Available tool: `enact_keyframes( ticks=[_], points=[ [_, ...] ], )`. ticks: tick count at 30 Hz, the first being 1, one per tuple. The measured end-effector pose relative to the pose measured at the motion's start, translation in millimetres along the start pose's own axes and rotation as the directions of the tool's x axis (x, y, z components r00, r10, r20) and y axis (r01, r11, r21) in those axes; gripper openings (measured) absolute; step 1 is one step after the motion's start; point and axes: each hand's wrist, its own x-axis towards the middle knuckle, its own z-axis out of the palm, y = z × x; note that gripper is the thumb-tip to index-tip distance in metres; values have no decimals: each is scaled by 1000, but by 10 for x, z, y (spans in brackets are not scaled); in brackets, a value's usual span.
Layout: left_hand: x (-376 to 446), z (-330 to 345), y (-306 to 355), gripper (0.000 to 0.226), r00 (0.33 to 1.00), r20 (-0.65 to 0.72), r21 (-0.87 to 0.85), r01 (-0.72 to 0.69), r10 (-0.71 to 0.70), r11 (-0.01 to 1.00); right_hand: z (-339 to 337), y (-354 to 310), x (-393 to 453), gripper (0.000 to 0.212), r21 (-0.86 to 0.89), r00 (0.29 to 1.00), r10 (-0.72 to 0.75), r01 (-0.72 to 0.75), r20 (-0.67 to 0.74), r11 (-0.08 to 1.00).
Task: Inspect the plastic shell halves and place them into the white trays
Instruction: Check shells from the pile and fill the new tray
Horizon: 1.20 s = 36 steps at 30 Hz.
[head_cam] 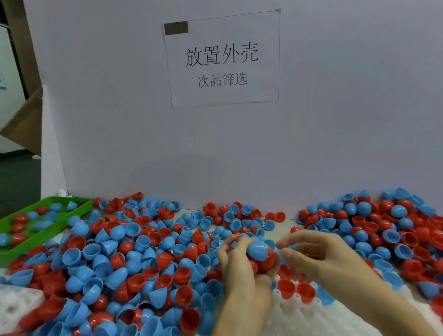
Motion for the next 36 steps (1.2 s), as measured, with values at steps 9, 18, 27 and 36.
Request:
enact_keyframes(
  ticks=[9,18,27,36],
  points=[
    [-90,45,-41,42,996,16,85,-93,92,992,455,128,-93,27,-177,943,-186,140,-276,974],
    [-64,45,-52,41,998,34,-4,-51,51,999,463,154,-66,15,101,913,-149,201,-379,974],
    [-57,34,-91,39,993,-6,107,-115,116,988,483,125,-89,38,-163,921,-216,171,-323,972],
    [-4,3,-68,46,990,-49,192,-120,132,974,419,129,-70,21,-60,915,-141,127,-378,990]
  ],
)
